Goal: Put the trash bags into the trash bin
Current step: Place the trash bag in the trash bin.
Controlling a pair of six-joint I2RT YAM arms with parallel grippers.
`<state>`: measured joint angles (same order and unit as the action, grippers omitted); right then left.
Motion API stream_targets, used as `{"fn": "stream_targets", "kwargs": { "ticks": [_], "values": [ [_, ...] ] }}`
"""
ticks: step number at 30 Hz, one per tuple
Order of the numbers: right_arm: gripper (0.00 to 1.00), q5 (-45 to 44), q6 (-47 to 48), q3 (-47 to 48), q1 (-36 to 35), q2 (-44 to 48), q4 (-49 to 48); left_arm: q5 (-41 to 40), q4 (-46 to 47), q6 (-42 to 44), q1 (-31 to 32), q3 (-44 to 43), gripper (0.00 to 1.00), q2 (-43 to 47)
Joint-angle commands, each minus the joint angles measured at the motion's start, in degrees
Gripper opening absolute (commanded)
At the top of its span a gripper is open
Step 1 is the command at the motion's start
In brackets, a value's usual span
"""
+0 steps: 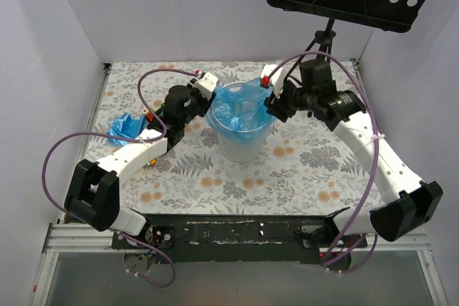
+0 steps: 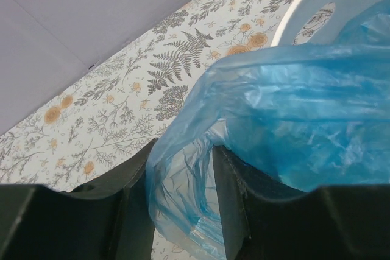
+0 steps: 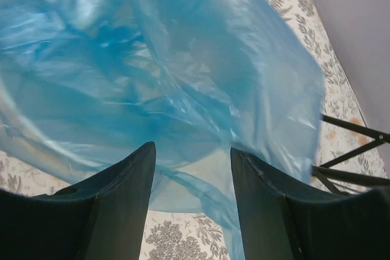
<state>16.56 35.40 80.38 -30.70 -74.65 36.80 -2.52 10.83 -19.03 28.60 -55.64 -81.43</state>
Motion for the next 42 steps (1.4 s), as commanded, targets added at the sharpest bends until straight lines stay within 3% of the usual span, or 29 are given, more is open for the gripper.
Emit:
{"fn": "stream_targets", "kwargs": {
  "ticks": [1,6,13,18,23,27,31,35,41,42],
  "values": [
    [0.61,7.60,-5.95,7.42,6.69,-3.03,-1.64,0.68,3.06,0.75,-0.65,-1.31,0.40,-1.54],
    [0.63,15.33,-5.95,9.09,12.85,-6.81,-0.76,6.47,-2.90,-2.06,-2.23,-5.00,0.54,-4.08],
    [0.62,27.81,-6.91,12.17,19.17,-15.17,7.57,12.80,-9.15,-6.37,-3.02,-8.96,0.62,-5.67],
    [0.64,29.77,-8.41,4.54,21.64,-11.75,5.58,19.04,-15.30,-7.34,-3.29,-10.72,0.72,-6.11],
    [0.64,31.34,-8.41,0.92,22.00,-13.58,2.93,18.18,-14.00,-9.88,-4.43,-10.63,0.70,-10.23],
    [0.64,38.35,-9.82,3.90,22.26,-14.38,3.02,16.07,-13.65,-14.01,-5.83,-12.04,0.65,-12.96],
    [0.72,43.20,-10.00,5.84,22.26,-13.07,5.29,15.00,-11.71,-15.25,-6.63,-11.77,0.66,-11.65],
    [0.78,42.78,-3.33,1.73,22.17,-9.38,9.60,17.28,-11.88,-13.50,-6.71,-11.25,0.67,-10.16],
    [0.78,39.69,-1.74,-7.43,22.26,-7.43,3.11,18.26,-12.06,-11.65,-6.72,-10.90,0.70,-10.15],
    [0.84,40.22,0.27,-7.26,22.26,-7.96,4.24,17.21,-11.63,-11.65,-6.63,-10.81,0.70,-10.76]
  ]
}}
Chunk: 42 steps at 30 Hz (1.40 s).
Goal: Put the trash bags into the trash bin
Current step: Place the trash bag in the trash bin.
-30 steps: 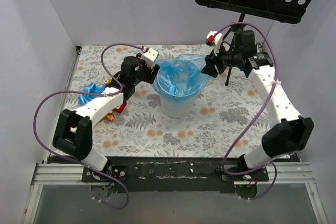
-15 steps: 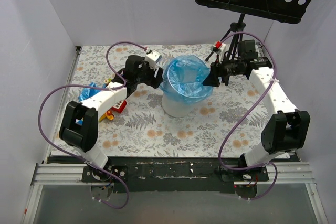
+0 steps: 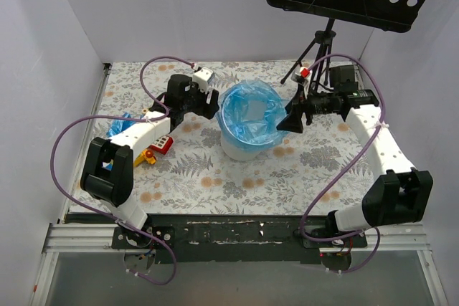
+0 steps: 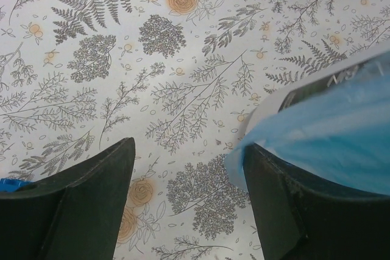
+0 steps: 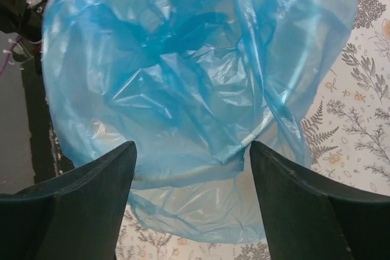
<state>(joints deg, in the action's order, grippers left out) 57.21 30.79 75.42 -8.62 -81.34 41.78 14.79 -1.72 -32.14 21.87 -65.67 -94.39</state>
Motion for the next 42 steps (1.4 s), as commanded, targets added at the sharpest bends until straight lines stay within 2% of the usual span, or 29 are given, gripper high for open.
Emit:
{"fn": "stream_targets", "kwargs": {
  "ticks": [1,4,9,12,16,23,26,30,32,33,39,42],
  "values": [
    [0.88,0.00,9.68,-1.51,0.10,-1.54,1.44,-1.33,1.36,1.81,0.02,-0.60,0.70,1.76],
    [0.91,-0.69,13.06,-1.67,0.18,0.65,0.60,-3.44,3.73,2.35,-0.07,0.01,0.70,1.23],
    [0.93,-2.98,9.22,-8.26,0.01,9.61,-13.98,-1.43,4.70,1.21,-0.25,-0.78,0.69,1.75],
    [0.92,-2.54,8.41,-9.32,-0.78,12.25,-16.55,-1.34,4.35,0.50,-0.25,-1.22,0.68,1.66],
    [0.91,-2.37,8.50,-9.59,-2.89,13.05,-15.23,-1.60,4.35,1.03,-0.25,-0.51,0.68,2.45],
    [0.88,-7.20,8.24,-13.28,-5.88,12.70,-17.17,-1.51,3.83,1.29,-0.25,0.72,0.70,3.51],
    [0.81,-7.90,10.34,-10.65,-6.41,13.66,-14.81,-2.40,-0.28,1.99,-0.86,0.54,0.78,5.70],
    [0.66,-8.78,19.03,-5.73,-7.46,16.30,-7.61,0.77,-4.87,6.73,-3.58,2.56,0.90,11.58],
    [0.63,-9.05,22.11,-4.41,-8.25,17.18,-5.84,2.17,-6.45,9.80,-4.72,3.18,0.95,14.66],
    [0.63,-9.22,23.34,-3.88,-8.95,17.09,-5.48,2.87,-7.68,11.38,-5.25,2.83,0.98,15.98],
    [0.66,-11.15,28.89,-1.77,-12.73,13.06,-4.43,11.04,-18.84,22.81,-6.31,-4.28,0.98,17.31],
    [0.67,-11.77,31.52,-0.63,-13.26,10.95,-3.47,13.24,-19.03,23.09,-6.31,-7.44,0.98,16.00]
  ]
}}
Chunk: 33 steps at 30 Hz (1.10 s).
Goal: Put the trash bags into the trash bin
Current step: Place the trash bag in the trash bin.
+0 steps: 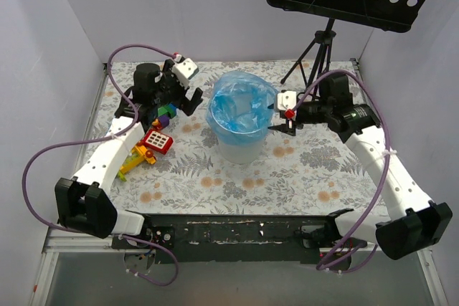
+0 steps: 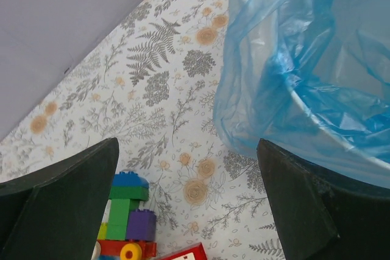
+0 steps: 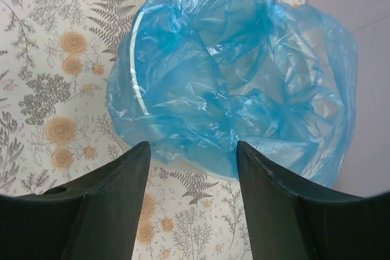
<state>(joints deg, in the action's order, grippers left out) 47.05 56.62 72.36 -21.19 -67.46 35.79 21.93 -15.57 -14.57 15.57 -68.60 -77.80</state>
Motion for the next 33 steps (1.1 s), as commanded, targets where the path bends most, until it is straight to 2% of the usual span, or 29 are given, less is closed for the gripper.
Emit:
{"fn": "stream_targets", "kwargs": {
  "ticks": [1,2,4,6,7,8,9,13,20,25,26,28,29,33],
  "values": [
    [0.67,-2.04,6.56,2.79,-0.78,-3.20,2.88,7.93,-5.17,4.91,0.07,-6.35,0.97,-1.38],
    [0.65,-2.66,6.83,2.88,-0.78,-3.29,2.97,10.12,-5.26,3.59,-0.02,-8.20,0.94,-2.17],
    [0.53,-3.80,7.97,3.14,-0.78,-3.20,3.67,16.36,-4.65,-1.23,0.07,-13.99,0.91,-3.75],
    [0.30,-5.47,9.29,2.97,-0.78,-2.68,4.90,20.16,-4.55,-4.92,1.82,-17.87,0.89,-5.42],
    [0.13,-6.00,9.38,2.36,-0.78,-1.89,4.90,20.17,-4.47,-5.81,3.40,-19.28,0.89,-6.39],
    [0.04,-6.70,9.47,1.22,-0.78,-1.01,4.38,20.17,-4.47,-6.00,4.80,-19.90,0.89,-6.92],
    [0.01,-7.23,9.47,-0.53,-0.78,0.39,3.42,19.82,-4.38,-5.22,6.04,-20.17,0.89,-7.45],
    [0.01,-9.08,11.66,-9.32,-0.78,6.28,-1.41,13.59,-1.40,0.31,10.52,-19.30,0.89,-10.17],
    [0.01,-11.10,11.06,-21.11,-0.78,9.72,-10.02,7.95,4.05,6.74,11.23,-21.66,0.89,-17.03],
    [0.01,-13.20,9.65,-24.54,-0.78,9.37,-13.03,5.76,7.74,6.13,11.23,-26.31,0.87,-22.47],
    [0.06,-13.73,9.56,-24.37,-0.78,9.45,-12.24,5.58,8.36,5.52,11.23,-27.37,0.86,-23.61],
    [0.32,-15.13,8.69,-23.41,-0.78,10.68,-10.49,5.92,9.33,3.85,11.23,-29.57,0.86,-25.29],
    [0.41,-15.84,8.25,-22.36,-0.78,11.38,-9.43,6.80,9.42,3.15,11.23,-30.45,0.86,-25.90],
    [0.57,-15.85,5.97,-14.72,-0.78,14.37,-3.80,12.68,9.51,2.09,11.23,-31.42,0.86,-25.83]
  ]
}}
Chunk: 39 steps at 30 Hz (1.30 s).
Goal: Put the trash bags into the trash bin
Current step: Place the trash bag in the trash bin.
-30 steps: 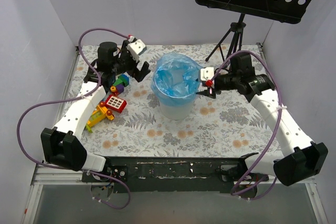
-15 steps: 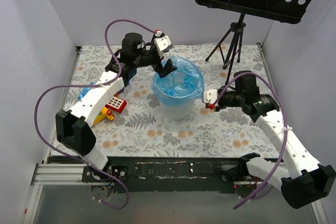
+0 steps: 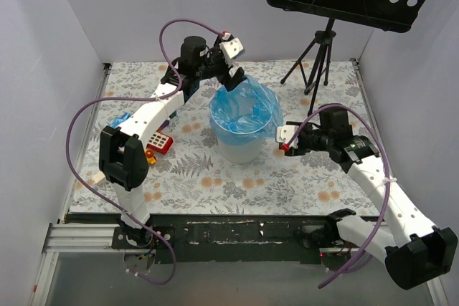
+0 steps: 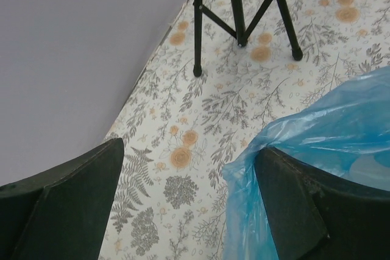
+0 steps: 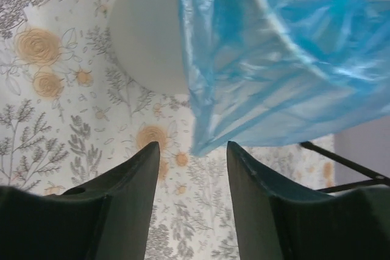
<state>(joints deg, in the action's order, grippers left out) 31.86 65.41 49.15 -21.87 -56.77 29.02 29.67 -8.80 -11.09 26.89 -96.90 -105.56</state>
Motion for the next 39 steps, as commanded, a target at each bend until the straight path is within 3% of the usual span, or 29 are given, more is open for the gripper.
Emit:
{"fn": "stream_targets", "kwargs": {
  "ticks": [1,6,14,19,22,26,28,30,39],
  "values": [
    [0.59,-0.48,-4.39,10.25,-0.02,3.77,3.41,6.09,2.73,-1.74,-0.09,-3.20,0.87,2.11],
    [0.63,1.72,-13.88,13.17,-0.10,2.11,-2.89,4.79,3.61,-2.44,0.00,-3.55,0.87,0.97],
    [0.64,-2.23,-30.41,16.50,-0.28,-9.48,-18.63,-2.15,6.15,-2.00,-0.09,-7.69,0.85,-5.09],
    [0.65,-4.87,-34.64,18.97,-0.02,-11.95,-19.09,-5.14,4.67,-1.83,-0.09,-9.88,0.85,-9.31],
    [0.65,-1.72,-34.29,20.46,0.68,-14.15,-14.00,-6.38,4.93,-1.74,-0.26,-9.10,0.84,-11.07],
    [0.58,1.80,-32.45,18.10,1.56,-14.07,-10.74,-6.82,5.81,-2.44,-0.88,-6.82,0.83,-11.43],
    [0.47,3.38,-29.65,16.08,1.83,-13.11,-8.99,-6.47,5.90,-3.58,-1.32,-5.32,0.82,-10.90],
    [0.41,4.52,-27.97,13.71,1.83,-11.70,-7.93,-4.46,5.72,-7.34,-2.19,-5.23,0.82,-10.02],
    [0.43,5.85,-31.21,8.95,1.83,-10.81,-11.35,13.11,-0.24,-30.81,-7.64,-9.00,0.79,-9.84]
  ]
}}
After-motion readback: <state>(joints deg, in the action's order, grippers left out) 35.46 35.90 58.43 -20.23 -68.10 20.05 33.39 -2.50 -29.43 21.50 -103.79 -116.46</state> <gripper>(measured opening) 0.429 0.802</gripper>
